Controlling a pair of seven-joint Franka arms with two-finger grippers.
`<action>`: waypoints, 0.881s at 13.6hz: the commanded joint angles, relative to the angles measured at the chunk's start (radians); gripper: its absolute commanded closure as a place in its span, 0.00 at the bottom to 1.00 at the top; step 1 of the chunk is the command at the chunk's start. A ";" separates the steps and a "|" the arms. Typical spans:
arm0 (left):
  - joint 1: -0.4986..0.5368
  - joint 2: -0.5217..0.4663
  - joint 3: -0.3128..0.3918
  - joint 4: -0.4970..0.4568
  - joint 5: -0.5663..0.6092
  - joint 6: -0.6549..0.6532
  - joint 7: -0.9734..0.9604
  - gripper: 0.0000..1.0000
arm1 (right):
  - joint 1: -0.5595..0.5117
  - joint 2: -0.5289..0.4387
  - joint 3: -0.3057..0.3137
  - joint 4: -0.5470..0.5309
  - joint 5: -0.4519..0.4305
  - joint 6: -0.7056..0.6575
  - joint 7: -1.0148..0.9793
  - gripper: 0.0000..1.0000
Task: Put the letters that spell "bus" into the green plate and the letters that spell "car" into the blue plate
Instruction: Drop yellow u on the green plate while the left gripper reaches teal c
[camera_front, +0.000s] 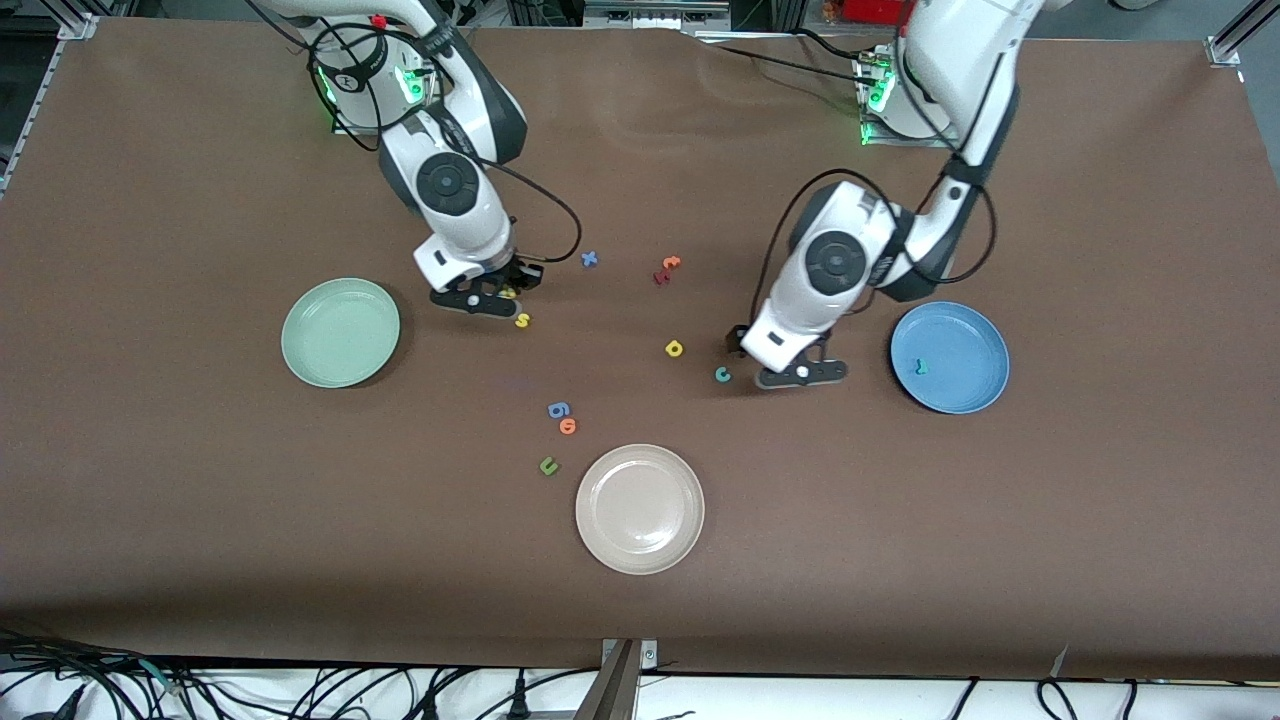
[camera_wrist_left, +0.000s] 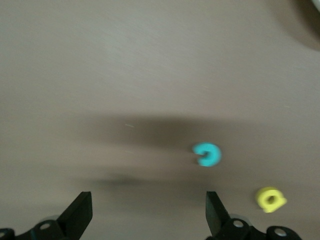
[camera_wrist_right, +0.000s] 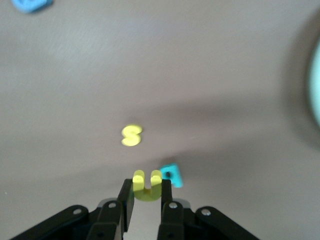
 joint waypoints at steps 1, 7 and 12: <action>-0.031 0.107 0.012 0.132 -0.020 -0.028 -0.115 0.00 | 0.004 -0.073 -0.094 0.006 -0.012 -0.139 -0.115 1.00; -0.040 0.167 0.012 0.192 -0.021 -0.028 -0.171 0.00 | 0.002 -0.090 -0.381 0.005 -0.012 -0.219 -0.495 1.00; -0.041 0.188 0.012 0.195 -0.021 -0.019 -0.169 0.01 | -0.080 0.037 -0.473 0.006 -0.006 -0.147 -0.739 1.00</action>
